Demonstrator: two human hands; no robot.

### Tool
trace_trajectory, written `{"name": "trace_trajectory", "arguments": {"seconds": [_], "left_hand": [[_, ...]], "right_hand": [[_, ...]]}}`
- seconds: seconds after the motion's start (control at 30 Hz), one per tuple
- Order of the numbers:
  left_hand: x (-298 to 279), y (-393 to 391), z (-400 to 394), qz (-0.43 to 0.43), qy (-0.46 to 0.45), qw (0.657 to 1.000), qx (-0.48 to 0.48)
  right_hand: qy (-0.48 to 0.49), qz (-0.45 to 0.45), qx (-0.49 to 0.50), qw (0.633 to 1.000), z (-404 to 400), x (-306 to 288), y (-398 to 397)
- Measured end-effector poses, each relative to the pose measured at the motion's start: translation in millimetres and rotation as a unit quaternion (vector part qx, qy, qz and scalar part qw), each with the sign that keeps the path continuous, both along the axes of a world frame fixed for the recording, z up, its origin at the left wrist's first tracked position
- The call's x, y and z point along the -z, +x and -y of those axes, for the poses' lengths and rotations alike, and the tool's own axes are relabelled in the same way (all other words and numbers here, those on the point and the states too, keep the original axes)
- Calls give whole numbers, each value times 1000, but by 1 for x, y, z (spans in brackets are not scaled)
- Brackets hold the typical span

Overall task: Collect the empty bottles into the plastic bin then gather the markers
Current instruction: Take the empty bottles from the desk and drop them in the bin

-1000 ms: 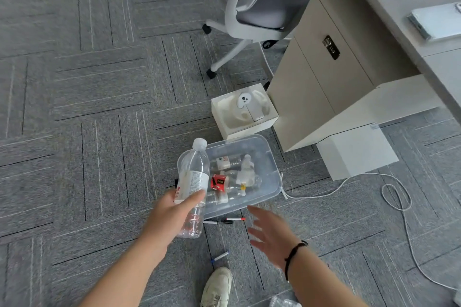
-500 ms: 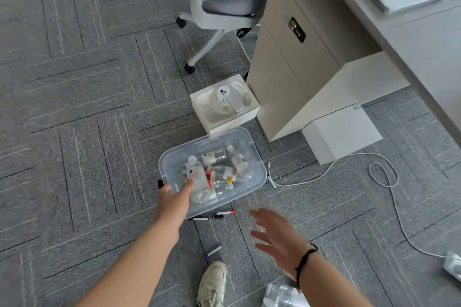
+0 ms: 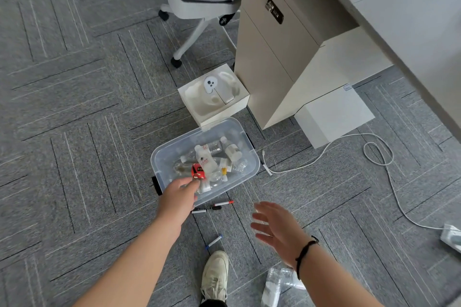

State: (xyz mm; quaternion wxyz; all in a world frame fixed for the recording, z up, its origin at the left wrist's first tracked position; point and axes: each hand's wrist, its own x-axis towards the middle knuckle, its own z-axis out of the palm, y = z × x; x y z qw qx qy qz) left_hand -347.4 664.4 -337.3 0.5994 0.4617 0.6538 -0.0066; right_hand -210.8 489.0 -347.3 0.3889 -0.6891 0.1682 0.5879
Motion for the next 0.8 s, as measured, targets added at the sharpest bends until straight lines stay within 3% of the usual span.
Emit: {"name": "trace_trajectory", "arguments": {"seconds": [0.43,0.67,0.8], "left_hand": [[-9,30,13,39,-5,998,40],[6,71,68,32,-12,986,161],[20,95,134,38,-14,960,279]], "right_hand": [[49,6,70,996,-7,-16,22],[54,18,166,984,60,-8,36],[36,26,236,971,132,7,31]]}}
